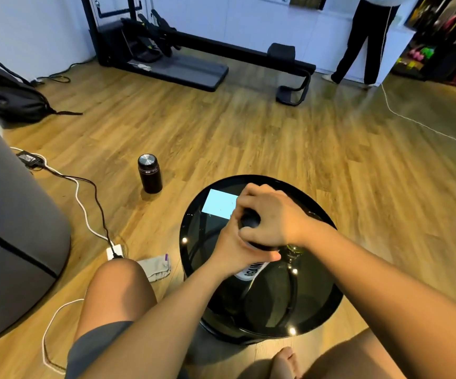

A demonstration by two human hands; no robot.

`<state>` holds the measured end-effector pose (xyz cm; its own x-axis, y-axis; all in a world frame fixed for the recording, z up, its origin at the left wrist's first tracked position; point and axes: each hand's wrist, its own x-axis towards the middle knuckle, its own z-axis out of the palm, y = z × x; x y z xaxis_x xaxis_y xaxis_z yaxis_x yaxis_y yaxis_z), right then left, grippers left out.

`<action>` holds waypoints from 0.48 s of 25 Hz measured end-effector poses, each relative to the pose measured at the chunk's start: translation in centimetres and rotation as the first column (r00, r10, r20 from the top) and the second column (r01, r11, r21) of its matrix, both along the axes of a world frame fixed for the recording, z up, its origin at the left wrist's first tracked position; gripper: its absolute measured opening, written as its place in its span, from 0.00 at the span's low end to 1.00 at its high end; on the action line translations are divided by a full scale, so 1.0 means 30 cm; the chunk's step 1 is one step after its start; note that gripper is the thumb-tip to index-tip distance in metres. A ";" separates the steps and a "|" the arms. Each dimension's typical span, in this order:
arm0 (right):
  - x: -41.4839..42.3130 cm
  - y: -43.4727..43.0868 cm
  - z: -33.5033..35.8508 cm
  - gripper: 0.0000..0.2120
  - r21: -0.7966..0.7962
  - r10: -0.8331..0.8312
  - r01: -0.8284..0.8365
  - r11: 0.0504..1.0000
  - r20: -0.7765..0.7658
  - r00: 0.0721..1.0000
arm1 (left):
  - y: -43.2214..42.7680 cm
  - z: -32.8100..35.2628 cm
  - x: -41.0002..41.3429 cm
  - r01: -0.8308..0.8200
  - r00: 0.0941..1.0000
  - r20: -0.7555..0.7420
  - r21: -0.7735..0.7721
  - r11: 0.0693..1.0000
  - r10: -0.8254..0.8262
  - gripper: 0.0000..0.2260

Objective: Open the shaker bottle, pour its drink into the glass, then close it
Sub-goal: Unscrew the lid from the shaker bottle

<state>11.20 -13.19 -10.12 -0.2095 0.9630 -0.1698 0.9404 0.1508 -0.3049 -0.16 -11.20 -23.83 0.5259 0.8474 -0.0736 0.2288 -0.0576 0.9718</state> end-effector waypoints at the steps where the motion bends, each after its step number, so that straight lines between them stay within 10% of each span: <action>1: 0.007 0.002 -0.004 0.24 0.016 -0.026 0.026 1.000 0.007 1.000 | 0.000 -0.006 0.001 -0.006 1.000 0.001 -0.001 1.000 0.006 0.49; 6: 0.018 0.011 -0.015 0.32 0.048 -0.379 0.389 0.920 0.365 0.851 | 0.011 -0.023 -0.005 -0.038 0.999 -0.009 0.006 0.999 0.038 0.40; 12: -0.036 -0.046 -0.017 0.29 0.032 0.096 -0.099 0.995 0.100 0.990 | 0.006 -0.047 -0.007 0.050 0.999 -0.017 0.070 0.996 -0.049 0.31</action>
<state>10.12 -14.57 -10.64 -0.2868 0.9447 -0.1594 0.9458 0.2527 -0.2042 -0.37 -11.01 -25.24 0.5663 0.8238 -0.0235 0.2391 -0.1369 0.9613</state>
